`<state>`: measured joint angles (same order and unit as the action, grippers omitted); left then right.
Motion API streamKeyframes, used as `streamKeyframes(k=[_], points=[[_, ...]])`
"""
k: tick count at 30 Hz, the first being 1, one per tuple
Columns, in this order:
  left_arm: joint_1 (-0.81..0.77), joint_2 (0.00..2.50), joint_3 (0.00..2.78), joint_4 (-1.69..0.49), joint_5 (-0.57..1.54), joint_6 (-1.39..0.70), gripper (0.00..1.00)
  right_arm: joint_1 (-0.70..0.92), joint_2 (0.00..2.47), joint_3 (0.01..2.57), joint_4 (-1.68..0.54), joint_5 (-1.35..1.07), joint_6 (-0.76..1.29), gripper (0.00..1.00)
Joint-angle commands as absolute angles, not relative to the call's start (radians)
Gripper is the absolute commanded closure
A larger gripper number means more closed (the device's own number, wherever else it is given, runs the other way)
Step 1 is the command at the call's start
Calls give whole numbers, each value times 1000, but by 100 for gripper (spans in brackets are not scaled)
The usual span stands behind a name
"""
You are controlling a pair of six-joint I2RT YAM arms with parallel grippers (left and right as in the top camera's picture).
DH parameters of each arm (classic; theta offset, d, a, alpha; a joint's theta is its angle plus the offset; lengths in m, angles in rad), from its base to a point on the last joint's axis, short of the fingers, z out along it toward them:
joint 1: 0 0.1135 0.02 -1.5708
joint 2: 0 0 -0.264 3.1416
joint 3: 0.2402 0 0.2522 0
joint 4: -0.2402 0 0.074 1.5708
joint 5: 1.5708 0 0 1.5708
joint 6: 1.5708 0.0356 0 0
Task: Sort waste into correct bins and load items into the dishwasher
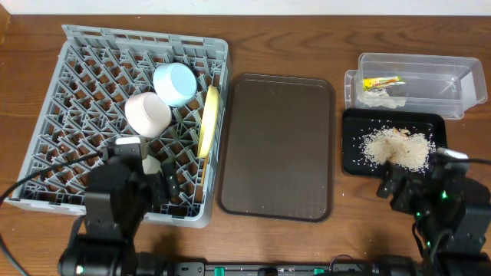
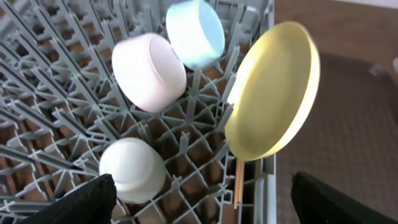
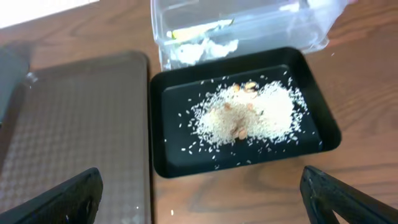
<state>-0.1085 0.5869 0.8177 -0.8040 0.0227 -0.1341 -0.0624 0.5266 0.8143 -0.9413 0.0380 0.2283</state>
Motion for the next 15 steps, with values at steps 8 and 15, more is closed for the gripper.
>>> streamKeyframes(k=[8, 15], points=[[-114, 563, 809, -803, 14, -125, 10, -53, 515, 803, -939, 67, 242, 1], [-114, 563, 809, -803, 14, -125, 10, -53, 515, 803, -939, 67, 242, 1]])
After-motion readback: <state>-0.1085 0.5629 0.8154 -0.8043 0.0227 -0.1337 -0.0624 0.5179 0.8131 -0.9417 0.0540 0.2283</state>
